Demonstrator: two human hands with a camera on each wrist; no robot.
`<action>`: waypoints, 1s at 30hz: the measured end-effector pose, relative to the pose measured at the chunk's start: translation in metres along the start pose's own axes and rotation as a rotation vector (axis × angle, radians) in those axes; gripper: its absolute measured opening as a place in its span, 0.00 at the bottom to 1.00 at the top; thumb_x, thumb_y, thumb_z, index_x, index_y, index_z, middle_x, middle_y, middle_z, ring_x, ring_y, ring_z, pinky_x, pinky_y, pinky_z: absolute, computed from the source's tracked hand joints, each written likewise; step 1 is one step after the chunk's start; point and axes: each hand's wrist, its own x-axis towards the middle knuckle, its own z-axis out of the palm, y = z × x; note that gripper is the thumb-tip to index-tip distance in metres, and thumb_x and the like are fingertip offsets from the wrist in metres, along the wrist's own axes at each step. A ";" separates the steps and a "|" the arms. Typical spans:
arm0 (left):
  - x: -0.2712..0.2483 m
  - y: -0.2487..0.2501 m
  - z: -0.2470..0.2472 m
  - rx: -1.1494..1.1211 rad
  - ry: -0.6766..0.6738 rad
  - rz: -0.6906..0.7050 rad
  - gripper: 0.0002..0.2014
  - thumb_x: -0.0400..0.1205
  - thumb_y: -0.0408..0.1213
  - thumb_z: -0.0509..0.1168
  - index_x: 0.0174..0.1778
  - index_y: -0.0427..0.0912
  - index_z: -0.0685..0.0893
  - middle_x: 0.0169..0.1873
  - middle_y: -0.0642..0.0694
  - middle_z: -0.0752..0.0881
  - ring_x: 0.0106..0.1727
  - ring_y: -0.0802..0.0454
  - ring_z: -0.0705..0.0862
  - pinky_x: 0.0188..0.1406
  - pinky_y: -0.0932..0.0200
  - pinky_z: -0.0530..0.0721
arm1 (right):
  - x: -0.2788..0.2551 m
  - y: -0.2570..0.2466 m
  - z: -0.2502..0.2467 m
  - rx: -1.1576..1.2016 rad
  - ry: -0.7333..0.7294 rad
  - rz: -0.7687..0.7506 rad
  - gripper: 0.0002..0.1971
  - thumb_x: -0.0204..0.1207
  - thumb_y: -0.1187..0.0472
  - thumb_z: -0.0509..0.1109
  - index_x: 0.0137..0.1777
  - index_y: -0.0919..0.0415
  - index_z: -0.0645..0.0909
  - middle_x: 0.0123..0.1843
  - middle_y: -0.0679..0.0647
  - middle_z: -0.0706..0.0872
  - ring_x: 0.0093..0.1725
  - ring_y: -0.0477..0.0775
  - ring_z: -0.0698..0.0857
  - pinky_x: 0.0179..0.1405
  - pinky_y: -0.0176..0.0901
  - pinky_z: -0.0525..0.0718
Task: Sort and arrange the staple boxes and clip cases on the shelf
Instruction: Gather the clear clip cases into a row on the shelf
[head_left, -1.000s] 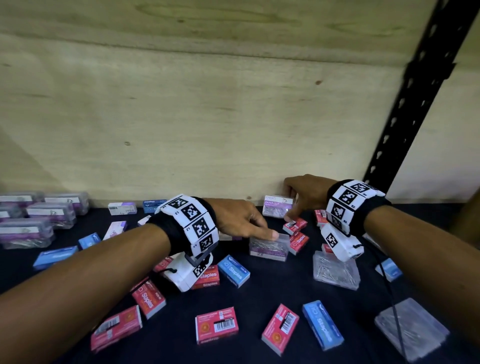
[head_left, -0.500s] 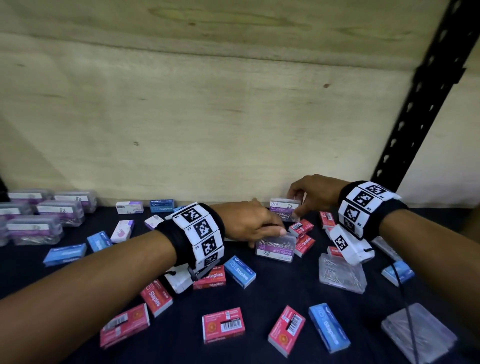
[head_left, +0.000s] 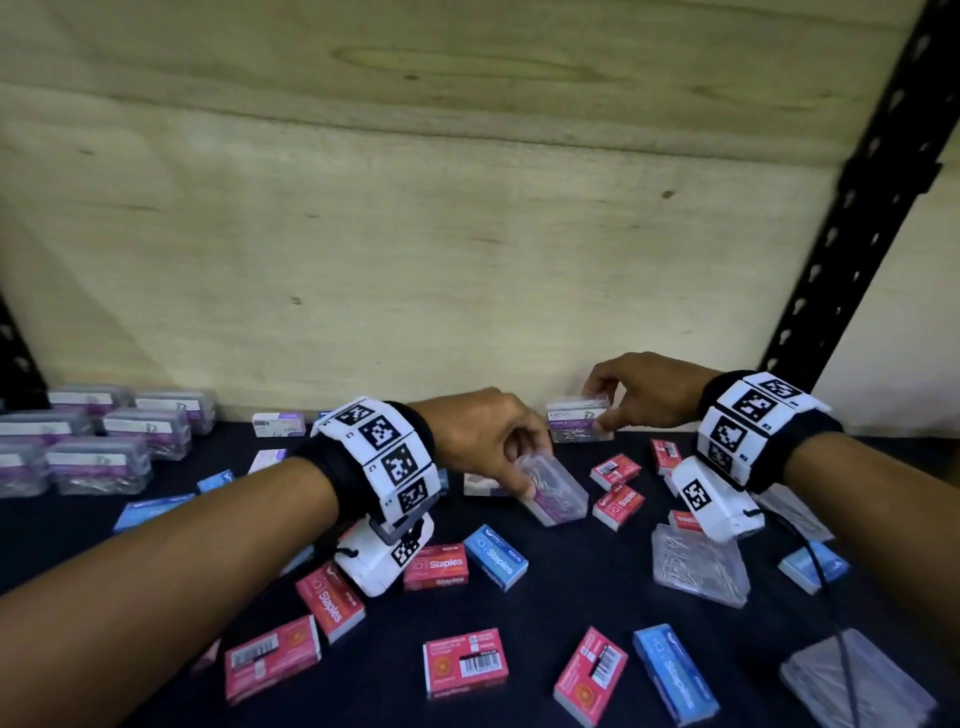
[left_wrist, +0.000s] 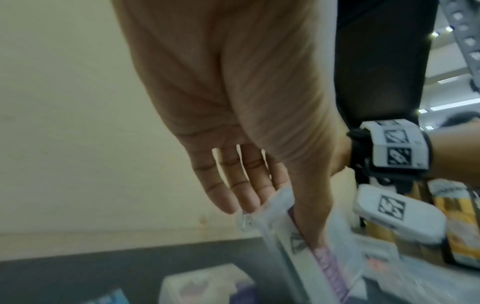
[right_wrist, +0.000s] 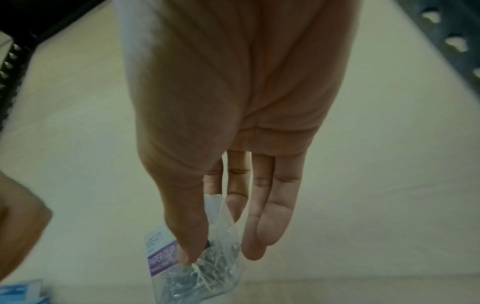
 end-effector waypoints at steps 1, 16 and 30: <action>-0.005 -0.001 -0.006 -0.003 0.029 -0.012 0.18 0.74 0.45 0.78 0.58 0.46 0.86 0.48 0.51 0.88 0.44 0.63 0.83 0.42 0.72 0.80 | -0.001 -0.004 -0.003 0.004 0.009 -0.011 0.22 0.73 0.49 0.78 0.65 0.51 0.80 0.59 0.45 0.82 0.55 0.48 0.80 0.53 0.39 0.74; -0.158 -0.053 -0.084 0.089 0.184 -0.442 0.25 0.75 0.38 0.77 0.65 0.54 0.77 0.53 0.56 0.79 0.48 0.55 0.82 0.46 0.65 0.79 | 0.030 -0.143 -0.022 0.098 0.047 -0.301 0.17 0.73 0.49 0.79 0.60 0.47 0.81 0.56 0.44 0.85 0.44 0.35 0.81 0.42 0.31 0.73; -0.320 -0.107 -0.109 0.279 0.118 -0.805 0.15 0.70 0.34 0.79 0.50 0.52 0.89 0.46 0.52 0.88 0.51 0.54 0.87 0.51 0.56 0.86 | 0.061 -0.333 0.014 0.083 -0.049 -0.550 0.20 0.75 0.49 0.76 0.64 0.52 0.80 0.59 0.49 0.85 0.55 0.50 0.84 0.59 0.43 0.82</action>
